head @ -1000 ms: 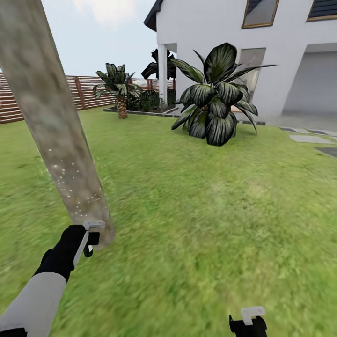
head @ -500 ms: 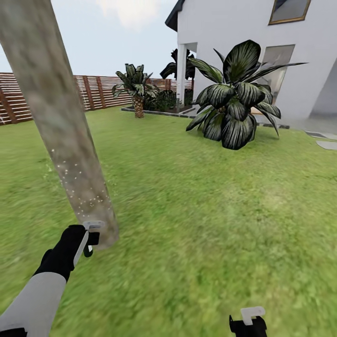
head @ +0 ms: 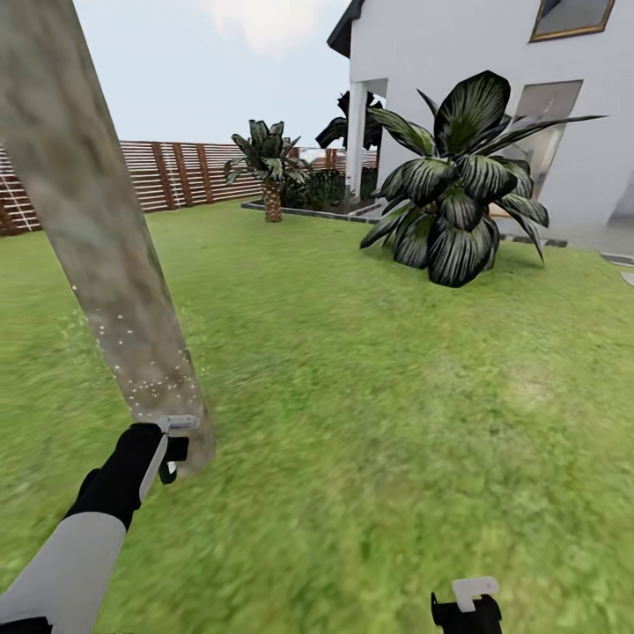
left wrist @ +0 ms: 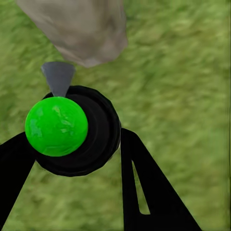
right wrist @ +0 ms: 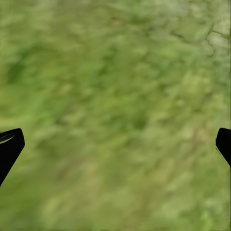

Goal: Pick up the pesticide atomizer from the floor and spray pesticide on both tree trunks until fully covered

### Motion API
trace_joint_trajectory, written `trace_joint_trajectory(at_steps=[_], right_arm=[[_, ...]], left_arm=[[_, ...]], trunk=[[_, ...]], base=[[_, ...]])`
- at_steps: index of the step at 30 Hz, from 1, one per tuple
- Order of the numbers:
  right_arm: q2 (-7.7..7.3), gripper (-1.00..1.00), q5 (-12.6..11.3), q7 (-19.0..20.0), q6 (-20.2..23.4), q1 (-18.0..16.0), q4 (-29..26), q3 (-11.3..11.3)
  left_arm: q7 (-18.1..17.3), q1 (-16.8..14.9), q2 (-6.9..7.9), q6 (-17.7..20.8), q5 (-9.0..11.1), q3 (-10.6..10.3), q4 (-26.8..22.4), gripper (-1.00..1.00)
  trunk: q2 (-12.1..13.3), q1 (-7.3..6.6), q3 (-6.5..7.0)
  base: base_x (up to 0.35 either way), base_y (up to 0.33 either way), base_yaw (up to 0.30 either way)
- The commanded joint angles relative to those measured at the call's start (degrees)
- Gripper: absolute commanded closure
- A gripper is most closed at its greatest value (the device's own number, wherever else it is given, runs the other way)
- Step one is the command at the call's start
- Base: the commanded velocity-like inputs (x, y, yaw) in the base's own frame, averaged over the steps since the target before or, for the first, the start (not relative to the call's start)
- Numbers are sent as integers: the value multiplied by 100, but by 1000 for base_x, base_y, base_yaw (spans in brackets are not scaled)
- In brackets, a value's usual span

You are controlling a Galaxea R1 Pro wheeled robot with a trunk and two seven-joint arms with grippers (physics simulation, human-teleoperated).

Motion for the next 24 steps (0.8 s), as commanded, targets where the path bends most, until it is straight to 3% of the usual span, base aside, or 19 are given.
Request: trace_joint_trajectory(at_steps=[1, 5, 9, 12, 16, 24], right_arm=[[-4, -100, -45, -16, -12, -1, 0, 48], [-10, -100, -50, -21, -10, 0, 0, 48], [-14, -100, -50, -22, -12, 1, 0, 48], [-14, -100, -50, -22, -12, 0, 0, 43], [-14, -100, -50, -22, -9, -1, 0, 45], [-20, -100, -50, -22, -12, 1, 1, 45]], left_arm=[[-27, -2, -51, 23, -48, 9, 20, 100], [-56, 0, -67, 44, -38, 57, -59, 100], [-90, 0, -19, 200, -37, 94, -604, 100], [-96, -14, -23, 718, -24, 179, -1125, 100], [-90, -19, -56, 928, -34, 168, -1786, 100], [-90, -104, -91, 957, -71, 113, -1858, 100]], trunk=[[-2, 1, -5], [-2, 1, -5], [-2, 1, -5], [-2, 1, -5], [-2, 1, -5], [-2, 1, -5]], base=[[192, -229, 276], [236, -190, 276], [286, -130, 277], [312, -42, 277], [165, -3, 277], [-71, -35, 177]])
